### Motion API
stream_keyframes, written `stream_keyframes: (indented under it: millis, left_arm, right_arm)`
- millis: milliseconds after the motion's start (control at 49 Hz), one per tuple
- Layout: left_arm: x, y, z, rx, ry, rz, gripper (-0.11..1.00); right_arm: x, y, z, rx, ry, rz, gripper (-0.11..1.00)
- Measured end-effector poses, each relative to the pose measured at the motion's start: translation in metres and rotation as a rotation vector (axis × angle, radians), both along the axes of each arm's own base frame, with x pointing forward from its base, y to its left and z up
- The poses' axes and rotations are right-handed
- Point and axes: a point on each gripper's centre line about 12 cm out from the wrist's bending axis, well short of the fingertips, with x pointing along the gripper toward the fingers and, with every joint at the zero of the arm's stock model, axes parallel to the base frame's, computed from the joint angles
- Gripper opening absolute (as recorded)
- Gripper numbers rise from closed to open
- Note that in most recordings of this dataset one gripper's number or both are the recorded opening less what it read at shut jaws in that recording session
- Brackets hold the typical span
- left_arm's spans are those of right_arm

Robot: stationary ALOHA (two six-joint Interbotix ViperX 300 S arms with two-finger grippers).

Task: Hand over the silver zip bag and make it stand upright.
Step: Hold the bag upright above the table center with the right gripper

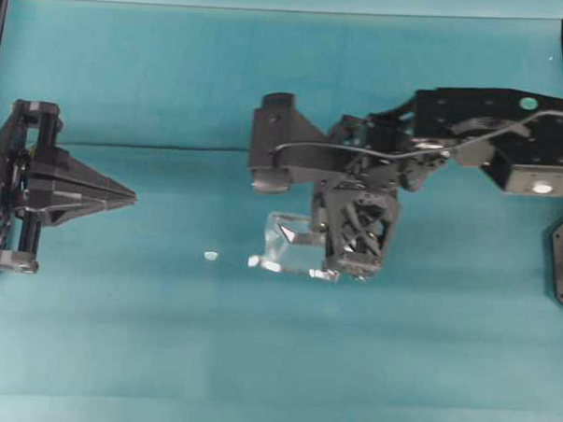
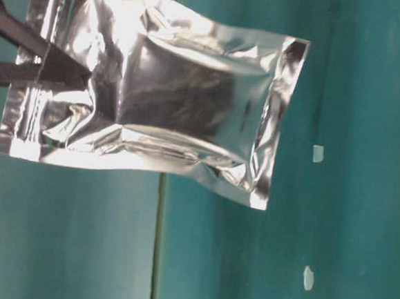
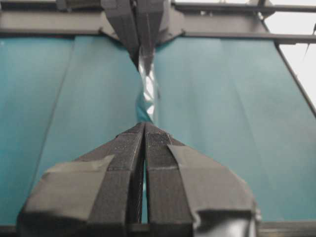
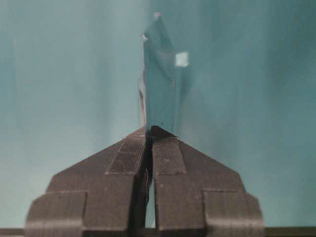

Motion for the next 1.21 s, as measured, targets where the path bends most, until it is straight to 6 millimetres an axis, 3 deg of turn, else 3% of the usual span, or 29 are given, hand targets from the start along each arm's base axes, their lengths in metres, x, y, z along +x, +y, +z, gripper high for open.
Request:
stream_keyframes:
  millis: [511, 1205]
  left_arm:
    - [-0.004, 0.001, -0.011, 0.003, 0.049, 0.003, -0.01]
    - [-0.001, 0.007, -0.02, -0.06, 0.082, 0.041, 0.03]
  right_arm:
    - [0.028, -0.003, -0.016, -0.113, 0.056, 0.111, 0.02]
    - [0.035, -0.001, -0.036, -0.114, 0.089, 0.12, 0.02]
